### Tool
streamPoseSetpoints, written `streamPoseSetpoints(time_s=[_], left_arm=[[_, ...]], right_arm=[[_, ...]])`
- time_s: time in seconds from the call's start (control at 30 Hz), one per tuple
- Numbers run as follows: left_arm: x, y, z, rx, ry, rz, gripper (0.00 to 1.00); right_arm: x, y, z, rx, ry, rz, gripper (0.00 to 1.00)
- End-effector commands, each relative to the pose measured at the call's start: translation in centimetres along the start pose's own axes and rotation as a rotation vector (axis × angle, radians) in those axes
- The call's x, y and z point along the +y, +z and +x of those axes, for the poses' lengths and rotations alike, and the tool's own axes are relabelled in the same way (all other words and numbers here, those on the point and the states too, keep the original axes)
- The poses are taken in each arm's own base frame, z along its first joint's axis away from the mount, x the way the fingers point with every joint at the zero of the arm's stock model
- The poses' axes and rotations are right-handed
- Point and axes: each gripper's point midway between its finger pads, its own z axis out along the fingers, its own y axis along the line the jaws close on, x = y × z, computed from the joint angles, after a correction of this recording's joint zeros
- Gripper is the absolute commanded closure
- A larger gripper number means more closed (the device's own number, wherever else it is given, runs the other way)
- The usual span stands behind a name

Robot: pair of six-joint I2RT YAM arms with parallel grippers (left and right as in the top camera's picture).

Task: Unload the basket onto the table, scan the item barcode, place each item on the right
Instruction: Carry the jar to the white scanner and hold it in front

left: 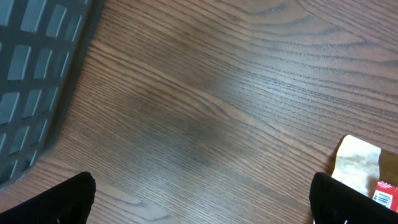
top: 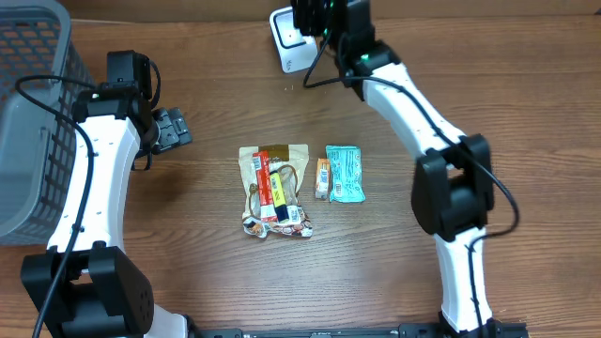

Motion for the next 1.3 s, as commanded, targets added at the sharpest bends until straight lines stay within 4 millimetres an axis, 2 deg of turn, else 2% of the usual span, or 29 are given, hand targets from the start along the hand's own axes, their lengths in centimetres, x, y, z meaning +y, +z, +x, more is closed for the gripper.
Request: streamPoseSetpoints(time_s=[0.0, 0.07, 0.2, 0.43, 0.53, 0.97, 1.1, 1.27], left_arm=[[0.0, -0.8, -0.6, -0.029, 0.015, 0.004, 0.0], [0.0, -0.8, -0.6, -0.029, 0.015, 0.004, 0.0], [0.0, -0.8, -0.6, -0.029, 0.015, 0.004, 0.0], [0.0, -0.8, -0.6, -0.029, 0.016, 0.004, 0.0], [0.0, -0.8, -0.6, -0.029, 0.015, 0.004, 0.0], [0.0, -0.8, -0.6, -0.029, 0.015, 0.004, 0.0], [0.0, -0.8, -0.6, -0.029, 0.015, 0.004, 0.0], [0.0, -0.8, -0.6, -0.029, 0.015, 0.004, 0.0]], right_arm=[[-0.2, 1.1, 0.4, -0.025, -0.007, -0.008, 0.96], [-0.7, 2.2, 1.8, -0.028, -0.007, -0.009, 0.96], [-1.0, 3.4, 2.7, -0.06, 0.0, -0.019, 0.96], [-1.1, 4.2, 3.0, -0.1, -0.001, -0.035, 0.96], [-0.2, 4.5, 2.9, -0.14, -0.004, -0.071, 0.96], [-1.3, 6.5, 6.9, -0.118, -0.005, -0.067, 0.96], [-1.3, 6.5, 7.0, -0.118, -0.005, -0.067, 0.96], [-1.0, 6.3, 5.9, -0.162, -0.005, -0.082, 0.96]])
